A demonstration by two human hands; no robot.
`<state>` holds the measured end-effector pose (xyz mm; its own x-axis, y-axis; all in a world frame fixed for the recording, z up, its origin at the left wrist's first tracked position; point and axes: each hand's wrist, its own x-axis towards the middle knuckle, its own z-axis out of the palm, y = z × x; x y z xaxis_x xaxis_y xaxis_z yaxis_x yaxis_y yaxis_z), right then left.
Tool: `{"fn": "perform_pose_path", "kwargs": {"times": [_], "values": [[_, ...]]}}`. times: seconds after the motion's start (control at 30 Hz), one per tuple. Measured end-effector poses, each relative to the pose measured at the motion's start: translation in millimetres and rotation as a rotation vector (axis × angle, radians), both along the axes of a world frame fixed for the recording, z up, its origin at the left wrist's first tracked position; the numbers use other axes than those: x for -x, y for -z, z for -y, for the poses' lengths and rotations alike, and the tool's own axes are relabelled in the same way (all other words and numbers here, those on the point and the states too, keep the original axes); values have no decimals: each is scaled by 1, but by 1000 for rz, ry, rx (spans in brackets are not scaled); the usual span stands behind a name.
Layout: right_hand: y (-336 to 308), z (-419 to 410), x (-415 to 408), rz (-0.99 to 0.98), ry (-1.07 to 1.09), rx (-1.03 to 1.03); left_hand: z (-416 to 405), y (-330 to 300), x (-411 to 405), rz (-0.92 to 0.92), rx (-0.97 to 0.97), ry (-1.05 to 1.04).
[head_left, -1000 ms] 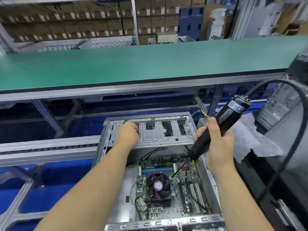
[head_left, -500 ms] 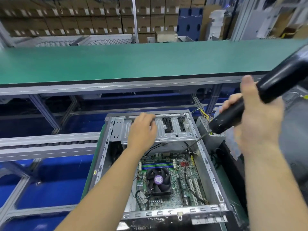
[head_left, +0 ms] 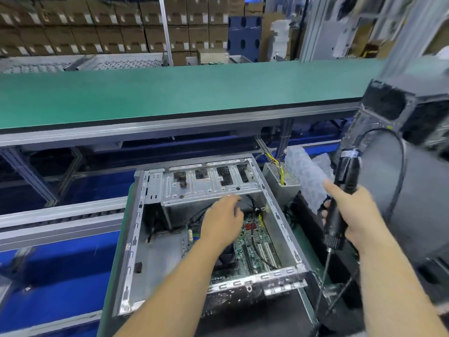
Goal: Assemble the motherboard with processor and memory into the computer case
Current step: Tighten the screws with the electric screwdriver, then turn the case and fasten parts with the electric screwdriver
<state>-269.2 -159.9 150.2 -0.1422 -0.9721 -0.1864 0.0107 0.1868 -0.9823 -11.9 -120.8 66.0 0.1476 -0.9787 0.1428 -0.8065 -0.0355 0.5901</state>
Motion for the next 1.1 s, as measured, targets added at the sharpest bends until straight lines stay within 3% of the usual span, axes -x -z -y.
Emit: {"fn": "perform_pose_path", "kwargs": {"times": [0.17, 0.53, 0.73, 1.1], "values": [[66, 15, 0, -88, -133, -244, -2, 8, 25, 53, -84, -11], [154, 28, -32, -606, -478, -280, 4, 32, 62, 180, -183, -125], [163, 33, -30, -719, -502, -309, 10, 35, 63, 230, -200, -124], [148, 30, -23, -758, -492, -283, -1, 33, 60, 184, -160, -108]]}}
